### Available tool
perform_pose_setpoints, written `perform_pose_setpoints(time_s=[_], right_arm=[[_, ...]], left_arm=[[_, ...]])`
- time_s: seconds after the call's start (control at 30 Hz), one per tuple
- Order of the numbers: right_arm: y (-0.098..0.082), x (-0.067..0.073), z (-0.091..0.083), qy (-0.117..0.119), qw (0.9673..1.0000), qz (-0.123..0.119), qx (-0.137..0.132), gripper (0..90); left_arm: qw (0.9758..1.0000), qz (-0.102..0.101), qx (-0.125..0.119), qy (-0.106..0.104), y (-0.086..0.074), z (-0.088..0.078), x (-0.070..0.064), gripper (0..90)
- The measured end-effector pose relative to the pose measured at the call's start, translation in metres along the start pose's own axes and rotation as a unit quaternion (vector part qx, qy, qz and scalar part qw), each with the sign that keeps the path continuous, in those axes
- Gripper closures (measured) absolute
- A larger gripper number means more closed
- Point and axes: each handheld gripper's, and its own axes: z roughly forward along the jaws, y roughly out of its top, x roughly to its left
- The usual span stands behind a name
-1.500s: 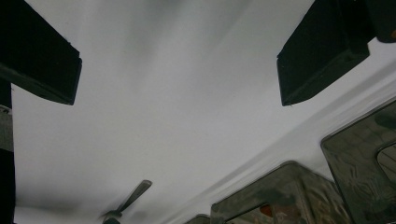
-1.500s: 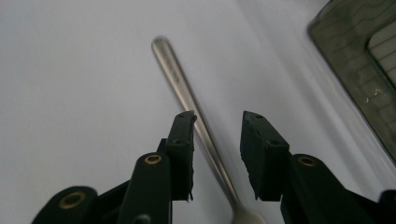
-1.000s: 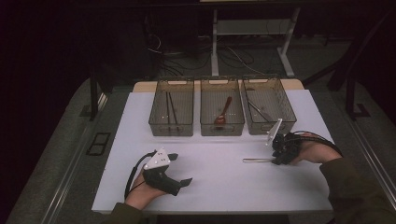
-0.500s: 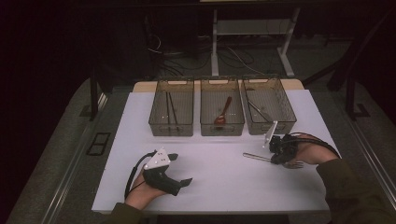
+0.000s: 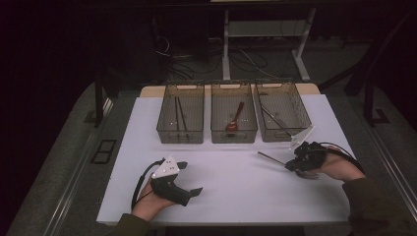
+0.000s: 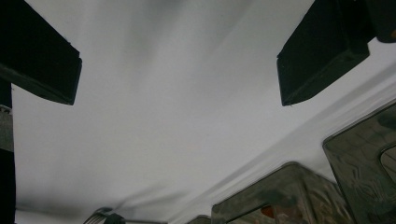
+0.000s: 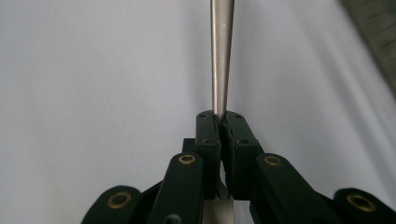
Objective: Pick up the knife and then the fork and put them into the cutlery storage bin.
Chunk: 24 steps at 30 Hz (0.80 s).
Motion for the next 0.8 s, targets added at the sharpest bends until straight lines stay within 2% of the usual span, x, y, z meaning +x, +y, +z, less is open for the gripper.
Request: perform_pose_setpoints(time_s=[0.1,0.17,0.23,0.27,0.33,0.5,0.67,0.7,0.8], right_arm=[[-0.002,0.001,-0.012,-0.006,0.9979,0.028,-0.059,84.2],[-0.001,0.0,-0.023,-0.021,0.9935,0.053,-0.099,84.2],[0.001,-0.006,-0.034,-0.034,0.9883,0.064,-0.134,84.2],[0.002,-0.009,-0.039,-0.048,0.9853,0.075,-0.146,84.2],[0.006,-0.015,-0.047,-0.07,0.9794,0.095,-0.164,84.2],[0.015,-0.038,-0.061,-0.119,0.9601,0.155,-0.201,84.2],[0.027,-0.062,-0.068,-0.153,0.9399,0.204,-0.227,84.2],[0.029,-0.067,-0.068,-0.157,0.9369,0.21,-0.231,84.2],[0.035,-0.081,-0.066,-0.167,0.9321,0.222,-0.233,84.2]], left_arm=[[1.0,-0.001,0.001,0.0,0.0,0.0,0.001,0.0],[1.0,-0.001,0.001,0.001,0.0,0.0,0.001,0.0],[1.0,-0.001,0.001,0.0,0.0,0.0,0.0,0.0],[1.0,-0.001,0.001,0.0,0.0,0.0,0.001,0.0],[1.0,-0.001,0.001,0.0,0.0,0.001,0.001,0.0],[1.0,-0.005,-0.001,-0.001,0.001,0.002,0.002,0.0],[1.0,-0.007,-0.001,0.0,0.002,0.003,0.003,0.0],[1.0,-0.008,-0.001,0.0,0.002,0.003,0.003,0.0],[1.0,-0.005,0.001,-0.001,0.002,0.003,0.004,0.0]])
